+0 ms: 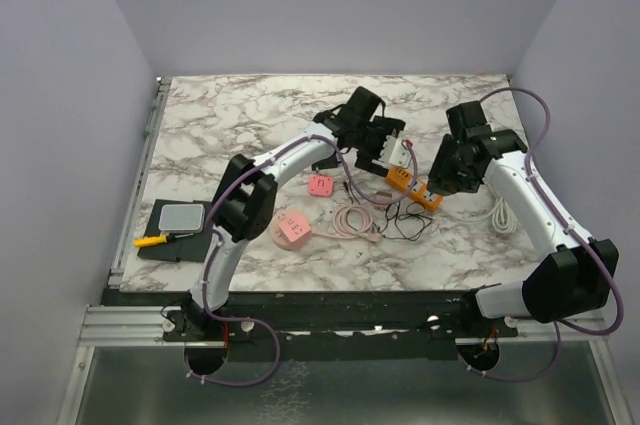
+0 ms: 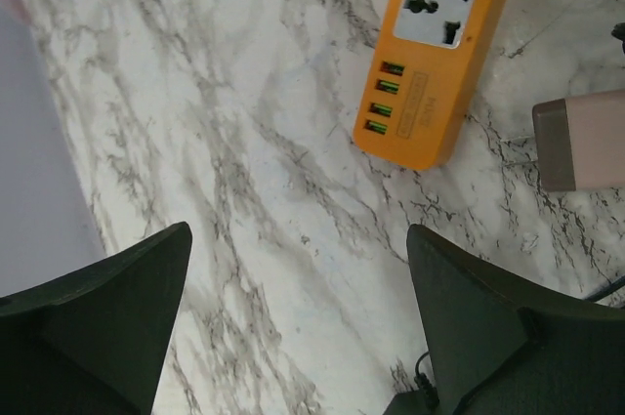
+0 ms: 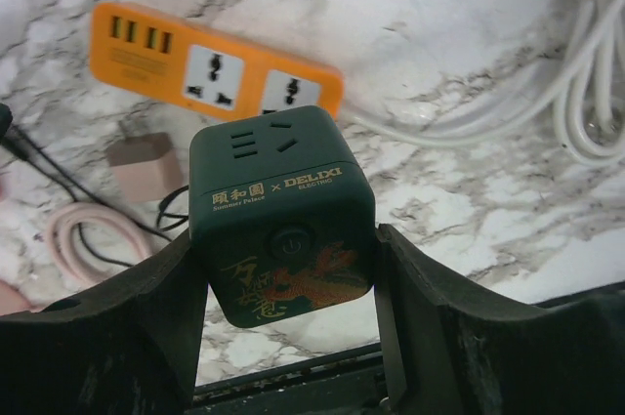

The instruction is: Insert the plug

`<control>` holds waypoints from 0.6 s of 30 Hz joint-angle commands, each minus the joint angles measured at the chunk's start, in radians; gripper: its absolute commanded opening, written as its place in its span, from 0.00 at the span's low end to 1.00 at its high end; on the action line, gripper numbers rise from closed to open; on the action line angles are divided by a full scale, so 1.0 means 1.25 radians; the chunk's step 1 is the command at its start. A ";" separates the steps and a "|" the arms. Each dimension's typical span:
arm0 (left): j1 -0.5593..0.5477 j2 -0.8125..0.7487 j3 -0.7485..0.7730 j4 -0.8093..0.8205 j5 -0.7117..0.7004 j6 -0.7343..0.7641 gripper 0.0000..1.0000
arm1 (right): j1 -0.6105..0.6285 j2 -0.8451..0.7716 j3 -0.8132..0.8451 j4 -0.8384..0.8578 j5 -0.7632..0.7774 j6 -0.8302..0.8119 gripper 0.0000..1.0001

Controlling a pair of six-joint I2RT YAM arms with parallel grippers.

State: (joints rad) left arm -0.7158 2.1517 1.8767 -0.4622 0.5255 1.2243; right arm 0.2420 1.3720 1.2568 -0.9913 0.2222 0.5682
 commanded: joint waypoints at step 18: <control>-0.051 0.309 0.360 -0.319 0.104 0.153 0.91 | -0.107 0.006 -0.011 0.009 0.024 0.019 0.01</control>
State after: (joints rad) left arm -0.7734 2.4866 2.2654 -0.8589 0.5842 1.4502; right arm 0.1101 1.3712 1.2285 -1.0027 0.2420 0.5865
